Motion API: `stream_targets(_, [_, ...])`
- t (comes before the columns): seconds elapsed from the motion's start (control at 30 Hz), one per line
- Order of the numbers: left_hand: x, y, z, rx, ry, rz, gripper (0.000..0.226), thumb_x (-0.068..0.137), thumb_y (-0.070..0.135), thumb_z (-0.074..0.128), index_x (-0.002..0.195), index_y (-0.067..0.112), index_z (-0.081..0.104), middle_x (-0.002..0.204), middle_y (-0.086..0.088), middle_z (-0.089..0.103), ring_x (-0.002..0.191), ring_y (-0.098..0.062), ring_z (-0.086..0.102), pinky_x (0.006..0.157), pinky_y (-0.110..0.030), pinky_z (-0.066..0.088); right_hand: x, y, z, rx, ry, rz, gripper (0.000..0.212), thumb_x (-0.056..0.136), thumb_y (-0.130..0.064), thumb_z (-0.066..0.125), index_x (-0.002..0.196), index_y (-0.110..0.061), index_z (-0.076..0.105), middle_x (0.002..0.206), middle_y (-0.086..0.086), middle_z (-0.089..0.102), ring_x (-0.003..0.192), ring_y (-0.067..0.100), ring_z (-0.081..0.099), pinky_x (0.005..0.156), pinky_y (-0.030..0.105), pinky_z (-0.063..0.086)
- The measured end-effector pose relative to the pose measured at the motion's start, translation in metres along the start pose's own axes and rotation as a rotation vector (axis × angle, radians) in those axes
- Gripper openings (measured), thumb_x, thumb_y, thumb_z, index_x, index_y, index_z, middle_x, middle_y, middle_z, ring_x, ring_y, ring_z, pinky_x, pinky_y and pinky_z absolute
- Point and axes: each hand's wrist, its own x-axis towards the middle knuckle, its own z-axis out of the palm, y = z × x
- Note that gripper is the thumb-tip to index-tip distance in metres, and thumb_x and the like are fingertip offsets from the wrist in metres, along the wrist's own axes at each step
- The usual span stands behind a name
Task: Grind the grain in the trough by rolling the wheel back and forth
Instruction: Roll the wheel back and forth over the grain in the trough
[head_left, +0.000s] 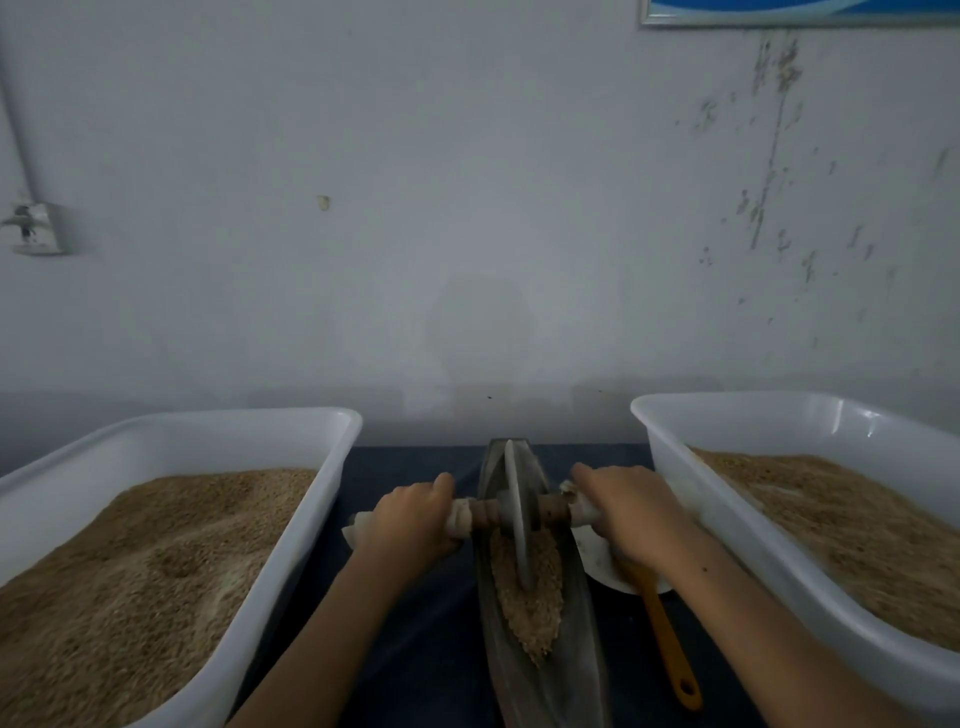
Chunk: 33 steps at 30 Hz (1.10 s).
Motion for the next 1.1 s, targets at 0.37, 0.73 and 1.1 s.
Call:
stream_targets(0.37, [-0.001,0.006,-0.025,0.044,-0.274,0.138,0.014,0.085,0.032,0.06,0.09,0.023,0.05,0.09,0.006,0.059,0.077,-0.009,0.051,0.072,-0.022,0.039,-0.001,0.003,-0.023,0.042,-0.504,0.049,0.038,0.09,-0.015,0.06,0.128,-0.013,0.053,0.122,0.006,0.057,0.11,0.021,0.057,0.089,0.029,0.041])
stream_targets(0.73, [0.005,0.01,-0.018,-0.031,-0.206,0.041,0.045,0.087,0.025,0.062,0.119,0.019,0.032,0.085,0.008,0.05,0.076,-0.008,0.051,0.068,-0.021,0.041,0.004,-0.006,-0.025,0.023,-0.412,0.065,0.036,0.091,-0.01,0.059,0.125,-0.013,0.047,0.124,0.007,0.055,0.112,0.023,0.055,0.094,0.034,0.042])
stream_targets(1.1, [0.003,0.009,-0.022,-0.01,-0.247,0.107,0.048,0.084,0.024,0.063,0.121,0.021,0.031,0.091,0.005,0.057,0.079,-0.012,0.056,0.07,-0.024,0.046,-0.001,-0.002,-0.026,0.072,-0.478,0.077,0.043,0.092,-0.013,0.058,0.133,-0.015,0.046,0.129,0.008,0.054,0.116,0.023,0.054,0.094,0.033,0.041])
